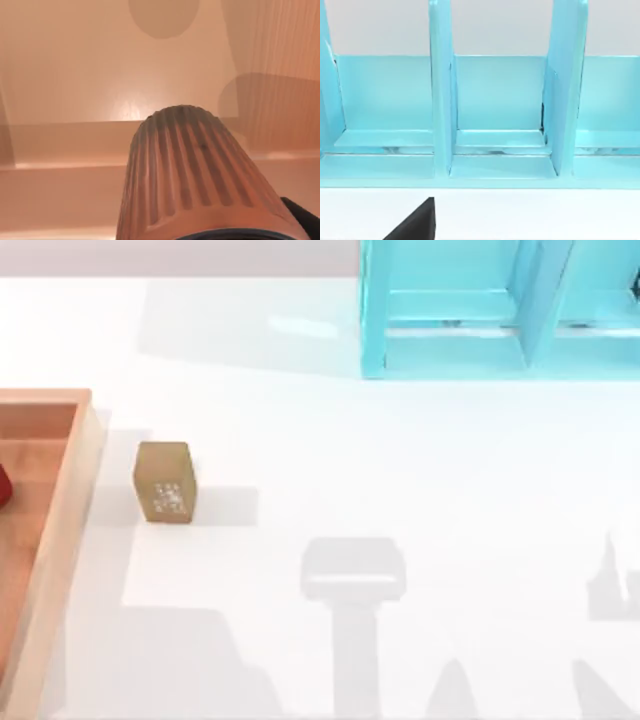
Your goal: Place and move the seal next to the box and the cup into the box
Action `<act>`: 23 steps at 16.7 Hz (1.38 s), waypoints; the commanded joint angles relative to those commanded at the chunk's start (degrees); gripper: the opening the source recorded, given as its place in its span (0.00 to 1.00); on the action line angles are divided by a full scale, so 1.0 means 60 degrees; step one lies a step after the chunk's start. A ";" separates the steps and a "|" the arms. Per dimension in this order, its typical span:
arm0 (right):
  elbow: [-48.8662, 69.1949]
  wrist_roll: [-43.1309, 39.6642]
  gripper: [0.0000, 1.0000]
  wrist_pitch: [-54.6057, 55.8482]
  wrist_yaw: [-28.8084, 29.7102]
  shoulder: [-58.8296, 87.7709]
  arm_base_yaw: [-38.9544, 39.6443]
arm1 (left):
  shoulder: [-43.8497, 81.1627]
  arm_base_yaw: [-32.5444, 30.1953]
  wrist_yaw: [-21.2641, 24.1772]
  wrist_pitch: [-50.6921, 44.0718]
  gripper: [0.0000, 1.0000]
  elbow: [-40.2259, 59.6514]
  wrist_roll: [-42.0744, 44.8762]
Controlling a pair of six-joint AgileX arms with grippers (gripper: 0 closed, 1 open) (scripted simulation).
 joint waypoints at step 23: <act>0.0000 0.0000 1.00 0.0000 0.0000 0.0000 0.0000 | 0.0515 0.0234 0.0005 0.2551 0.38 -0.2041 0.0204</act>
